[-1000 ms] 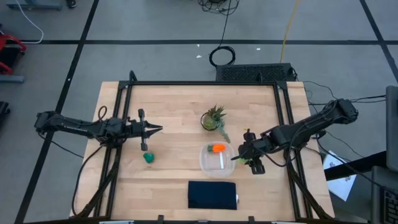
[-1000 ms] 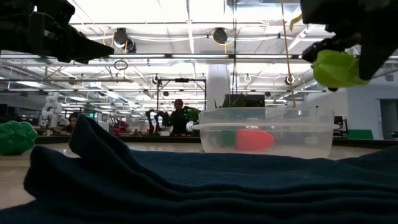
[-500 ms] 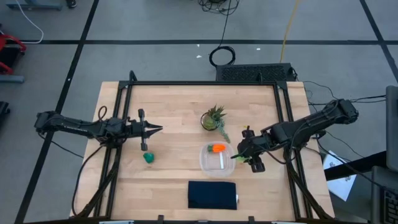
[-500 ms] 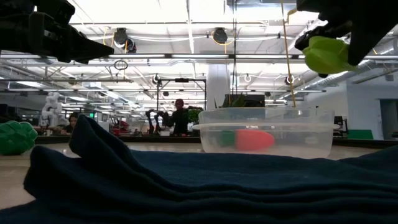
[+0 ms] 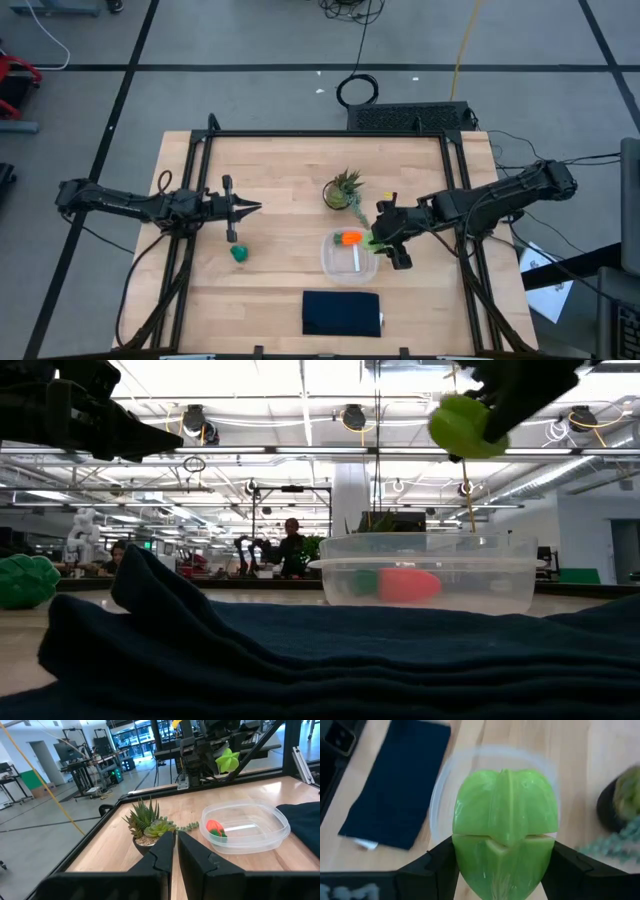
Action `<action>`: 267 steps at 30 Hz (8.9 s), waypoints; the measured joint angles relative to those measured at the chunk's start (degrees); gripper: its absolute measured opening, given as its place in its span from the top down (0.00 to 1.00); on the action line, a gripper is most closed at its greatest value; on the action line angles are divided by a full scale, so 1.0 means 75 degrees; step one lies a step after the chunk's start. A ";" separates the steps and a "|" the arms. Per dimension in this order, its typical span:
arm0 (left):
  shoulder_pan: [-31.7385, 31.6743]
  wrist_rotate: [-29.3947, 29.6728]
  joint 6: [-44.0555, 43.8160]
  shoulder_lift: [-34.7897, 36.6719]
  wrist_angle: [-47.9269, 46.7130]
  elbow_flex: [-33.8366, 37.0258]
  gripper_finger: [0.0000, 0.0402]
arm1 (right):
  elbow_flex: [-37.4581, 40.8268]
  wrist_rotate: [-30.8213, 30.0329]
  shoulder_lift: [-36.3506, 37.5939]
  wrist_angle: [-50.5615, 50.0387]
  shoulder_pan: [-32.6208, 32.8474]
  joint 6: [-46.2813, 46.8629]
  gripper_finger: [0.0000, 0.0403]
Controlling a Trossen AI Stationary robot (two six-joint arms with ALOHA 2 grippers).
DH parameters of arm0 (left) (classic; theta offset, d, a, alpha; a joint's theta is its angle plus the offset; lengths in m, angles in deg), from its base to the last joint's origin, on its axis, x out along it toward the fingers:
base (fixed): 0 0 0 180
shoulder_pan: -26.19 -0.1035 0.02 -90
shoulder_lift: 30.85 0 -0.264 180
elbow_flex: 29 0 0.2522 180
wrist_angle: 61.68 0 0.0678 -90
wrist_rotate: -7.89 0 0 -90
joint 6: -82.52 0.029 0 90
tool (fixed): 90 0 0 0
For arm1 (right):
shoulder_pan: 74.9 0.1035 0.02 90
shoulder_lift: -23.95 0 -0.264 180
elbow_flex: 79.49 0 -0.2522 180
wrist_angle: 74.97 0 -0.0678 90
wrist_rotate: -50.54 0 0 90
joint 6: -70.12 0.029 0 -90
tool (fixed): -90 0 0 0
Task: Pick and placing Produce into tupperware
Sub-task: Put the green starfruit into the transparent bin, then put the green bell pepper into the transparent bin
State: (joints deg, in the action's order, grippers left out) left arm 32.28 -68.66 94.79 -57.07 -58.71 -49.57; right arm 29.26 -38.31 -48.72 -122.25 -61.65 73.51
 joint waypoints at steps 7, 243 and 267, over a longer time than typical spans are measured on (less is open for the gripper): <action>0.0000 0.0000 0.0000 -0.0002 -0.0002 0.0000 0.92 | 0.0000 0.0006 -0.0319 0.0617 -0.0310 -0.0422 0.47; -0.0050 0.0145 -0.0676 0.0105 -0.0329 0.0000 0.92 | 0.6457 -0.0558 0.9124 0.4149 -0.1067 0.0213 1.00; 0.0045 -0.1655 -0.0994 0.0094 -0.2411 -0.0649 0.92 | 0.6659 -0.0256 0.9125 0.4709 -0.1067 0.0174 1.00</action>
State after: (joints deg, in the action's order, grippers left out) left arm 32.61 -81.07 87.34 -56.37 -76.79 -54.44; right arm 79.20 -40.24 19.72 -86.93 -69.65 74.81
